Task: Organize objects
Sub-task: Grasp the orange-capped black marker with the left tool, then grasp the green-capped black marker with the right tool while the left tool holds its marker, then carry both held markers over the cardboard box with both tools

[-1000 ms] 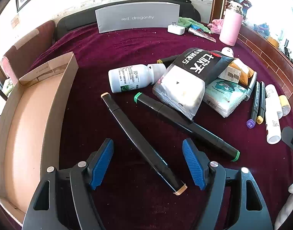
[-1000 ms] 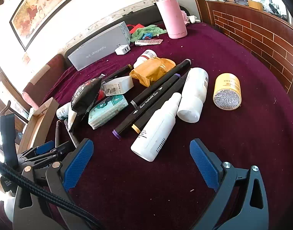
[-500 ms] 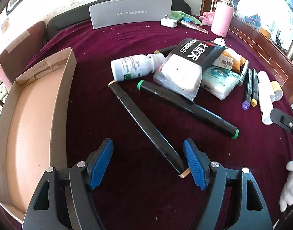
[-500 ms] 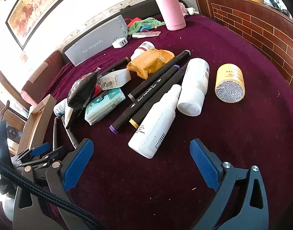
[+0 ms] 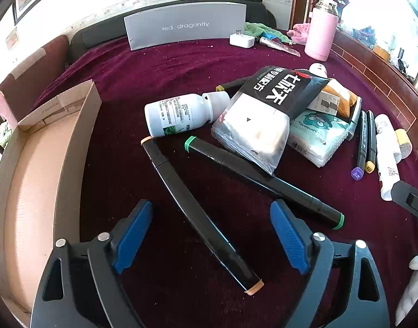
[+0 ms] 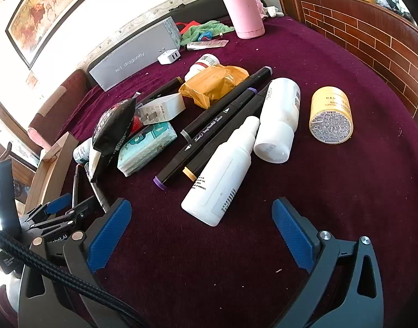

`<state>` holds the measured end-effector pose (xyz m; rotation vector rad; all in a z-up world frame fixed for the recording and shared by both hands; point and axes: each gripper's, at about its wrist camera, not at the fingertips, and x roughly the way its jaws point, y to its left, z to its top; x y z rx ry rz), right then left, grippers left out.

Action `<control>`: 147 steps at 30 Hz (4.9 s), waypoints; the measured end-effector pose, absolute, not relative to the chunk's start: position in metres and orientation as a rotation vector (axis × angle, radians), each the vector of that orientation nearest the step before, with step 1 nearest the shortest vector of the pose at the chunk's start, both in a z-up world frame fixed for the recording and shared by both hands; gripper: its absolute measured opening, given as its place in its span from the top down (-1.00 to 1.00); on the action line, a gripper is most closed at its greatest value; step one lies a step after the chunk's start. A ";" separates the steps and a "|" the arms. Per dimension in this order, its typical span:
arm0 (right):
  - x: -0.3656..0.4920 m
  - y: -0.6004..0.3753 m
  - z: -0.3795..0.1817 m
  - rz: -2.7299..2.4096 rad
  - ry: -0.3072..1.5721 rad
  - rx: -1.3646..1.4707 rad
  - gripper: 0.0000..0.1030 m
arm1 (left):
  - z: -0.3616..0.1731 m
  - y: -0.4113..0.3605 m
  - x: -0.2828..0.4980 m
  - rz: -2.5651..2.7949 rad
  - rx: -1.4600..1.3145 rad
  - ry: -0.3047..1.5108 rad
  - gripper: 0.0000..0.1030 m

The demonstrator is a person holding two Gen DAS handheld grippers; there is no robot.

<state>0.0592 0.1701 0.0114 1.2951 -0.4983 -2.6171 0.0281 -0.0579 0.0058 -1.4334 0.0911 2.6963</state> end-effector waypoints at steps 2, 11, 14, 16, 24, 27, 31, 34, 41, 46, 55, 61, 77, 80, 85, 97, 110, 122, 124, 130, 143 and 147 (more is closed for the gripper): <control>0.059 0.172 0.011 -2.617 -0.518 1.280 -1.00 | 0.004 -0.055 0.027 2.674 -1.440 0.104 -0.88; 0.056 0.178 0.011 -2.578 -0.570 1.256 -1.00 | 0.004 -0.055 0.028 2.645 -1.440 0.117 -0.93; 0.056 0.174 0.011 -2.594 -0.526 1.267 -1.00 | 0.008 -0.052 0.037 2.643 -1.401 0.139 -0.45; 0.057 0.173 0.011 -2.600 -0.513 1.270 -1.00 | 0.012 -0.046 0.049 2.616 -1.367 0.177 0.06; 0.056 0.173 0.010 -2.603 -0.511 1.272 -1.00 | 0.017 -0.050 0.053 2.581 -1.366 0.148 0.41; 0.056 0.173 0.010 -2.605 -0.508 1.273 -1.00 | 0.016 -0.043 0.051 2.590 -1.359 0.189 0.24; 0.056 0.173 0.010 -2.611 -0.497 1.276 -1.00 | 0.015 -0.040 0.051 2.609 -1.336 0.188 0.24; 0.056 0.171 0.009 -2.616 -0.484 1.279 -1.00 | 0.020 -0.052 0.056 2.592 -1.319 0.099 0.61; 0.055 0.165 0.009 -2.641 -0.420 1.302 -1.00 | 0.039 -0.084 0.084 2.621 -1.245 -0.034 0.77; 0.055 0.162 0.009 -2.651 -0.393 1.316 -1.00 | 0.059 -0.099 0.114 2.659 -1.145 -0.039 0.77; 0.087 0.146 0.036 -2.616 -0.356 1.280 -0.89 | 0.074 -0.137 0.143 2.669 -1.072 -0.169 0.76; 0.087 0.107 0.045 -2.551 -0.216 1.283 -0.89 | 0.087 -0.159 0.159 2.716 -0.994 -0.229 0.76; 0.075 0.065 0.044 -2.501 -0.156 1.276 -0.85 | 0.083 -0.198 0.162 2.739 -0.975 -0.265 0.76; 0.073 0.058 0.037 -2.457 -0.133 1.301 -0.85 | 0.078 -0.194 0.160 2.697 -1.004 -0.277 0.76; 0.067 0.038 0.030 -2.407 -0.089 1.319 -0.62 | 0.068 -0.150 0.158 2.621 -1.077 -0.062 0.75; 0.062 0.048 0.024 -2.393 -0.143 1.347 -0.51 | 0.018 -0.103 0.131 2.573 -1.337 0.191 0.61; 0.047 0.026 0.025 -2.381 -0.011 1.358 -0.37 | 0.059 -0.138 0.155 2.593 -1.182 -0.026 0.77; 0.027 -0.001 0.012 -2.421 0.039 1.417 0.76 | 0.066 -0.184 0.163 2.663 -1.153 -0.161 0.77; 0.035 0.005 0.016 -2.420 -0.002 1.403 0.76 | 0.067 -0.187 0.165 2.673 -1.153 -0.175 0.77; 0.060 0.023 0.046 -2.322 -0.205 1.321 0.75 | 0.074 -0.205 0.169 2.705 -1.130 -0.249 0.77; 0.023 -0.070 0.096 -1.920 -0.457 1.303 0.75 | 0.137 -0.273 0.108 2.858 -1.087 -0.328 0.77; -0.016 -0.120 0.097 -1.974 -0.403 1.362 0.75 | 0.129 -0.292 0.051 2.876 -1.176 -0.373 0.77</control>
